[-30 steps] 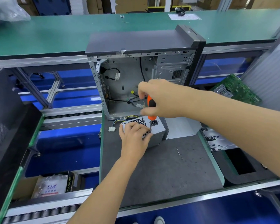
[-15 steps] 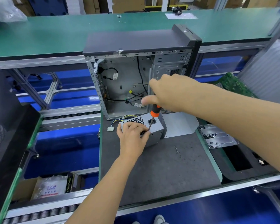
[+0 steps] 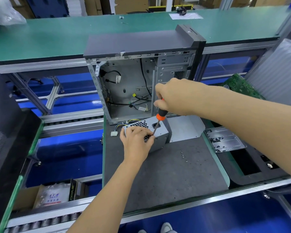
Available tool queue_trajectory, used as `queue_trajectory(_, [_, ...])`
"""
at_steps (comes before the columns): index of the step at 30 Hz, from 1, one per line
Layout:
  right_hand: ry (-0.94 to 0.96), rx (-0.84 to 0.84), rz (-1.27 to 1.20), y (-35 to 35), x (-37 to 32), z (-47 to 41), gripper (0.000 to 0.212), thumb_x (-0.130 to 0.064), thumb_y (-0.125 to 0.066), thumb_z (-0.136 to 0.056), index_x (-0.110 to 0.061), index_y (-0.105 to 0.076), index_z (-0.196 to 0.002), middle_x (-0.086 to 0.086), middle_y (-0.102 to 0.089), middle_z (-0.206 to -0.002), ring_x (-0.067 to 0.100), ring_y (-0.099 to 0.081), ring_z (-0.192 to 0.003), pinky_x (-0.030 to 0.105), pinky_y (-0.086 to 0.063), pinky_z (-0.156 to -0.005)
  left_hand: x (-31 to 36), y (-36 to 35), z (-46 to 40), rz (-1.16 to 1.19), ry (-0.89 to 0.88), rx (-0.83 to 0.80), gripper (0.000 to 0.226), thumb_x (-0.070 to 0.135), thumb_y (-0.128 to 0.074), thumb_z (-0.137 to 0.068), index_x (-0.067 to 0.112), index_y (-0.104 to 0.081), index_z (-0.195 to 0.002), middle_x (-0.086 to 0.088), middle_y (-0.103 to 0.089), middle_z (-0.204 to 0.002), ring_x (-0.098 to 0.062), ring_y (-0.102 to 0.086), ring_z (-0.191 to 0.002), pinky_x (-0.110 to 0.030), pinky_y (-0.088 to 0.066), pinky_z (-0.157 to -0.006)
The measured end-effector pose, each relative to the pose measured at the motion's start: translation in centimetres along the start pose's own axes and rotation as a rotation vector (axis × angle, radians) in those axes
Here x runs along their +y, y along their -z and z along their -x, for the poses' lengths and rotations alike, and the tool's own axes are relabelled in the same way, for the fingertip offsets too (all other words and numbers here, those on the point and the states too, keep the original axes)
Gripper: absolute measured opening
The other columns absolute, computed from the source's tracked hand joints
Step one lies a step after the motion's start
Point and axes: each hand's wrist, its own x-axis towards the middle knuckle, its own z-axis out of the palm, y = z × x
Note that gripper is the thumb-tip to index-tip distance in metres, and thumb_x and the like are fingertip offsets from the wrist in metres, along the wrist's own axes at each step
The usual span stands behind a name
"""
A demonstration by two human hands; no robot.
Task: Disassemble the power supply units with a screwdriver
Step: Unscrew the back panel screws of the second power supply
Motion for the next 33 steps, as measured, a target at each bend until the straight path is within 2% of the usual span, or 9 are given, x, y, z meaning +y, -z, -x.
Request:
queue_trajectory(2, [0.069,-0.041,-0.111,0.0,0.3,-0.1,0.019,-0.034,-0.047,-0.100,-0.019,-0.043,-0.111,0.007,-0.049,-0.110,0.031,-0.051,-0.094,0.043,-0.047,-0.080,0.0,0.0,0.0,-0.004,0.002,-0.001,0.009,0.036,-0.074,-0.086,0.029,-0.078,-0.091,0.017,-0.069,-0.100,-0.017,-0.048,-0.114,-0.054,-0.017,-0.115])
queue_trajectory(5, [0.125,-0.091,-0.208,0.0,0.3,-0.1,0.033,-0.021,-0.056,-0.094,-0.027,-0.043,-0.124,0.000,-0.037,-0.114,0.027,-0.039,-0.103,0.039,-0.041,-0.077,0.1,0.0,0.0,-0.008,0.001,0.002,0.009,0.035,-0.075,-0.086,0.029,-0.078,-0.090,0.017,-0.070,-0.099,-0.018,-0.049,-0.113,-0.055,-0.019,-0.114])
queue_trajectory(10, [-0.012,-0.053,-0.079,0.0,-0.7,-0.3,0.057,-0.064,-0.048,-0.092,-0.014,-0.039,-0.118,0.003,-0.036,-0.093,0.028,-0.039,-0.088,0.039,-0.038,-0.069,0.1,0.0,0.0,-0.019,0.005,0.003,0.009,0.037,-0.075,-0.085,0.029,-0.078,-0.090,0.017,-0.070,-0.098,-0.019,-0.050,-0.112,-0.054,-0.022,-0.113])
queue_trajectory(12, [-0.016,-0.023,-0.003,-0.1,-0.9,-0.2,0.043,-0.055,-0.043,-0.099,-0.013,-0.039,-0.107,0.004,-0.035,-0.080,0.029,-0.042,-0.080,0.039,-0.039,-0.067,0.1,0.0,0.0,-0.012,0.005,0.001,0.010,0.036,-0.075,-0.085,0.029,-0.078,-0.091,0.018,-0.070,-0.099,-0.018,-0.050,-0.113,-0.054,-0.021,-0.113])
queue_trajectory(17, [0.137,-0.041,-0.089,0.0,-0.4,-0.2,0.027,-0.021,-0.057,-0.094,-0.020,-0.047,-0.119,0.002,-0.042,-0.115,0.026,-0.041,-0.095,0.044,-0.048,-0.084,0.1,0.1,0.0,-0.022,0.005,-0.010,0.011,0.038,-0.074,-0.086,0.030,-0.078,-0.092,0.019,-0.070,-0.101,-0.016,-0.049,-0.114,-0.053,-0.021,-0.113])
queue_trajectory(20, [0.116,-0.040,-0.052,-0.1,-0.7,-0.2,0.039,-0.035,-0.059,-0.095,-0.019,-0.043,-0.126,0.006,-0.040,-0.117,0.028,-0.040,-0.098,0.046,-0.050,-0.084,0.1,0.0,0.0,-0.015,0.000,0.007,0.009,0.036,-0.075,-0.085,0.029,-0.079,-0.090,0.018,-0.070,-0.099,-0.018,-0.051,-0.112,-0.054,-0.022,-0.113])
queue_trajectory(22, [0.056,-0.049,0.030,0.0,-0.7,-0.3,0.051,-0.053,-0.049,-0.097,-0.013,-0.043,-0.127,0.007,-0.039,-0.098,0.030,-0.044,-0.091,0.042,-0.047,-0.077,0.1,0.1,0.0,-0.018,0.000,0.010,0.010,0.036,-0.076,-0.085,0.029,-0.079,-0.090,0.018,-0.071,-0.099,-0.018,-0.051,-0.112,-0.054,-0.022,-0.113])
queue_trajectory(26, [0.115,-0.017,0.177,0.0,-0.5,0.0,0.036,-0.033,-0.031,-0.105,-0.007,-0.051,-0.122,0.011,-0.046,-0.096,0.033,-0.054,-0.089,0.040,-0.047,-0.074,0.1,0.2,0.1,-0.018,-0.005,-0.006,0.011,0.037,-0.074,-0.086,0.029,-0.078,-0.092,0.018,-0.070,-0.101,-0.018,-0.050,-0.113,-0.054,-0.021,-0.113])
queue_trajectory(33, [0.168,0.023,-0.079,-0.8,0.1,-0.2,0.029,-0.017,-0.051,-0.097,-0.023,-0.050,-0.125,0.003,-0.040,-0.120,0.024,-0.031,-0.096,0.045,-0.045,-0.090,0.2,0.3,0.1,0.014,0.006,0.002,0.007,0.035,-0.076,-0.084,0.028,-0.075,-0.082,0.018,-0.069,-0.093,-0.017,-0.051,-0.110,-0.055,-0.022,-0.112])
